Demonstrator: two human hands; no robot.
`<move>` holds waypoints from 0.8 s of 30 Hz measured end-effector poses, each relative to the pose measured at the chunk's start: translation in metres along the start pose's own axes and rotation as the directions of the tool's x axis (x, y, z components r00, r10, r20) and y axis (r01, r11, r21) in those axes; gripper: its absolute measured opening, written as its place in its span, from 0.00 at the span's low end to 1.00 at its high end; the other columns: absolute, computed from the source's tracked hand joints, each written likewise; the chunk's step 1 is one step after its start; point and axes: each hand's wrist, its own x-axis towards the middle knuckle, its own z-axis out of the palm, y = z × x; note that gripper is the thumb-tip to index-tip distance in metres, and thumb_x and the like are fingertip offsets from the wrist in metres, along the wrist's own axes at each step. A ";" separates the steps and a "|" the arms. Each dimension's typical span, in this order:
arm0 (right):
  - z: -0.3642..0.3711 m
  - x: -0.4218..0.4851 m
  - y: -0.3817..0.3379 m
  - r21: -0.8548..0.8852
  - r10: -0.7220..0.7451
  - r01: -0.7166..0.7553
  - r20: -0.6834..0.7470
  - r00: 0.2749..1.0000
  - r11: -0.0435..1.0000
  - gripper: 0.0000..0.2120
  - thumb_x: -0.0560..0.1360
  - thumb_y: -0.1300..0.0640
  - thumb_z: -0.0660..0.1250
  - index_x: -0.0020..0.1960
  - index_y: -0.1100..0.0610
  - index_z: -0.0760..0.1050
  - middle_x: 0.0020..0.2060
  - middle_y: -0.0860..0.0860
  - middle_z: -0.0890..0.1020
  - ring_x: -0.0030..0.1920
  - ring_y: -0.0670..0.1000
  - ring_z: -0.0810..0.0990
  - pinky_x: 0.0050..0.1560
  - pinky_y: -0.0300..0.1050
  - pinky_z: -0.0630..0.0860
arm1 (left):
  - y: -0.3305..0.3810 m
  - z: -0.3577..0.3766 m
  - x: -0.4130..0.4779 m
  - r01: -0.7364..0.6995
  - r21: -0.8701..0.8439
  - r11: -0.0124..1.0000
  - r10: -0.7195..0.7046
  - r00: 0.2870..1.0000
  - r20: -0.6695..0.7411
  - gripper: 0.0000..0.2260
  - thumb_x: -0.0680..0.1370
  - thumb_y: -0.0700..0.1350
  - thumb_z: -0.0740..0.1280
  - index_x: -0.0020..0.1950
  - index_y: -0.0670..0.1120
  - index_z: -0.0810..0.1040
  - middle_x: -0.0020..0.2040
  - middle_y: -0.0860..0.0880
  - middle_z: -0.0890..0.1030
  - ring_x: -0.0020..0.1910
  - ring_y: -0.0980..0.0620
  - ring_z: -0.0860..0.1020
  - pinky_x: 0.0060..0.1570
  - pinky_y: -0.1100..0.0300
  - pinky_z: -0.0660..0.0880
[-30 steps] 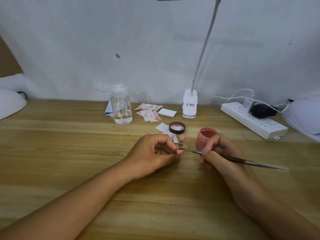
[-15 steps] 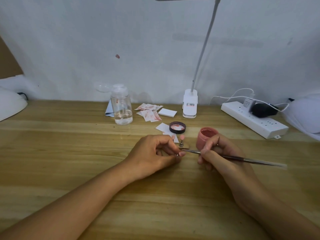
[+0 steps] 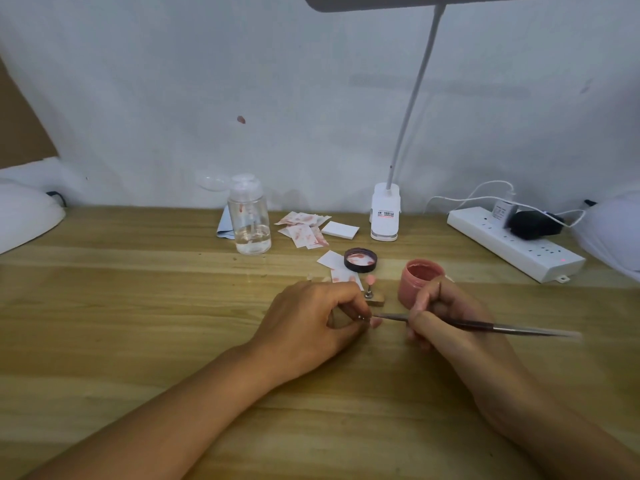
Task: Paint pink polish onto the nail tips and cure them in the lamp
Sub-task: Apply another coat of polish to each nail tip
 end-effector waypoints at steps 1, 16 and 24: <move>0.000 0.000 0.000 -0.007 0.003 -0.003 0.006 1.000 1.000 0.07 0.73 0.70 0.64 0.39 0.61 0.70 0.28 0.52 0.78 0.31 0.45 0.75 0.32 0.33 0.69 | 0.000 0.000 0.000 -0.004 0.011 1.000 0.004 1.000 0.000 0.06 0.73 0.57 0.73 0.44 0.58 0.79 0.40 0.67 0.81 0.28 0.63 0.75 0.33 0.67 0.63; -0.001 0.001 0.000 -0.029 -0.020 0.022 0.056 0.998 0.999 0.06 0.73 0.72 0.63 0.40 0.65 0.69 0.28 0.52 0.77 0.31 0.45 0.75 0.32 0.34 0.69 | -0.003 0.001 0.001 0.006 0.030 1.000 -0.006 1.000 0.008 0.05 0.73 0.53 0.75 0.45 0.59 0.80 0.42 0.68 0.82 0.30 0.66 0.74 0.33 0.67 0.62; 0.002 0.000 -0.003 -0.022 -0.051 0.052 0.056 0.997 0.998 0.06 0.68 0.64 0.67 0.37 0.60 0.69 0.28 0.52 0.74 0.31 0.48 0.71 0.31 0.38 0.66 | -0.006 0.001 0.001 0.033 -0.015 0.999 -0.033 0.999 0.018 0.05 0.72 0.53 0.76 0.44 0.59 0.81 0.42 0.68 0.82 0.28 0.64 0.74 0.33 0.66 0.63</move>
